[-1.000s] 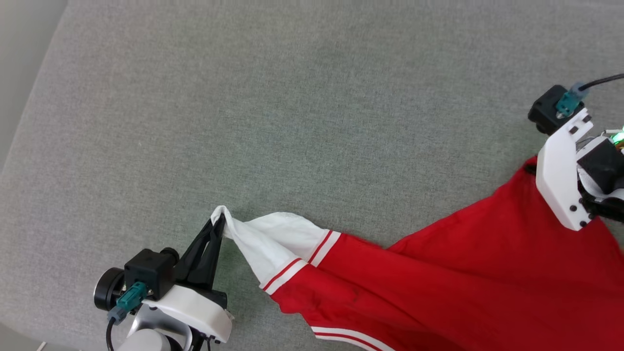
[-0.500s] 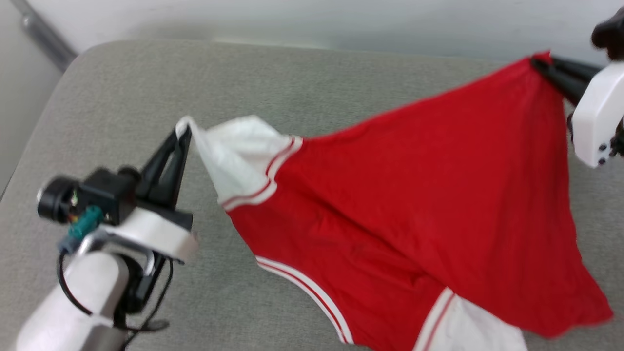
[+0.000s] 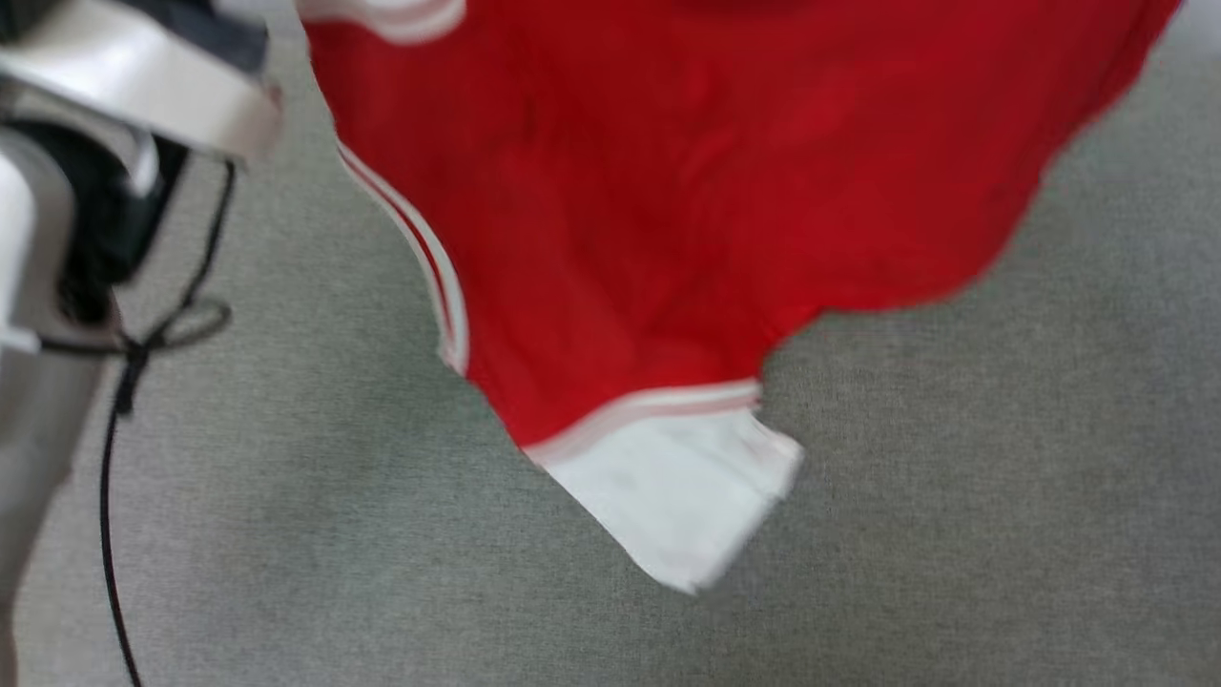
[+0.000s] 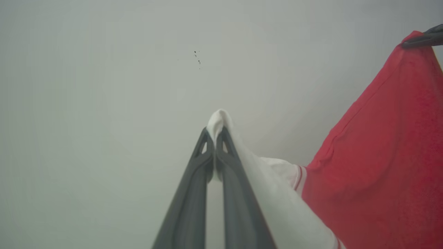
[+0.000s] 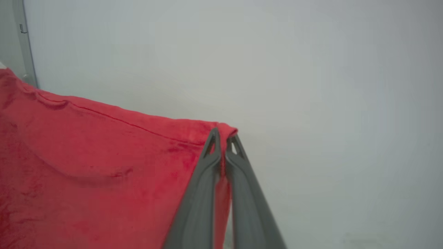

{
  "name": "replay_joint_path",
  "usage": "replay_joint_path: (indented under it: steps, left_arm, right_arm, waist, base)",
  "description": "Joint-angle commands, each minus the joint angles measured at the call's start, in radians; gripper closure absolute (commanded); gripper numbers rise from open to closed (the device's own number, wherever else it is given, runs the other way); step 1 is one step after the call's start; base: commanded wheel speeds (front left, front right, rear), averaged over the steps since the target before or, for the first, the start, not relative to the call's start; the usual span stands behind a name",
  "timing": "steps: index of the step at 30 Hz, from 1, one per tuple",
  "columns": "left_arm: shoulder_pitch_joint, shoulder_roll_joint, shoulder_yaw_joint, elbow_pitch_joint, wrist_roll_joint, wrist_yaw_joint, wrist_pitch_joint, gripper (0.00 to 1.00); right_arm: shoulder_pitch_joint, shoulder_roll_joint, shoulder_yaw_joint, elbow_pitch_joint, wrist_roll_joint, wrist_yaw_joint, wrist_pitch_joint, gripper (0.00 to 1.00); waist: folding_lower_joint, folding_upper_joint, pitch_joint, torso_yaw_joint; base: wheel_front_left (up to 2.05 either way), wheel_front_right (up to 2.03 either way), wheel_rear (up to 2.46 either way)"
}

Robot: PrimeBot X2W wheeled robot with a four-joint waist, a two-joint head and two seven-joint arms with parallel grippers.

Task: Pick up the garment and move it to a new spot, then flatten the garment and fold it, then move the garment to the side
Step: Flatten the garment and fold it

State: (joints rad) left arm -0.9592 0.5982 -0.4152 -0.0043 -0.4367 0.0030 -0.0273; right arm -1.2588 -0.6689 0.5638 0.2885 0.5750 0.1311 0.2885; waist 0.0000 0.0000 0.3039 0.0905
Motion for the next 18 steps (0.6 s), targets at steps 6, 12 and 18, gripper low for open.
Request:
replay_joint_path:
  steps: [6, 12, 18]
  left_arm:
    - [-0.289, -0.030, -0.002, 0.089, 0.021, -0.054, 0.041, 1.00]
    - [-0.554, -0.048, 0.003, 0.236, 0.031, -0.093, 0.042, 1.00]
    - [-0.757, -0.059, -0.012, 0.364, 0.048, -0.114, 0.014, 1.00]
  right_arm:
    - [-0.190, 0.059, -0.044, 0.067, -0.092, -0.001, 0.035, 1.00]
    - [-0.374, 0.122, -0.058, 0.158, -0.156, -0.001, 0.035, 1.00]
    - [-0.543, 0.172, -0.046, 0.261, -0.220, -0.001, -0.004, 1.00]
  waist:
    - [0.0000, 0.0000, 0.113, -0.020]
    - [0.0000, 0.0000, 0.184, -0.029]
    - [0.0000, 0.0000, 0.234, -0.033]
  base:
    - [0.00, 0.00, 0.00]
    - [0.00, 0.00, 0.00]
    - [0.00, 0.00, 0.00]
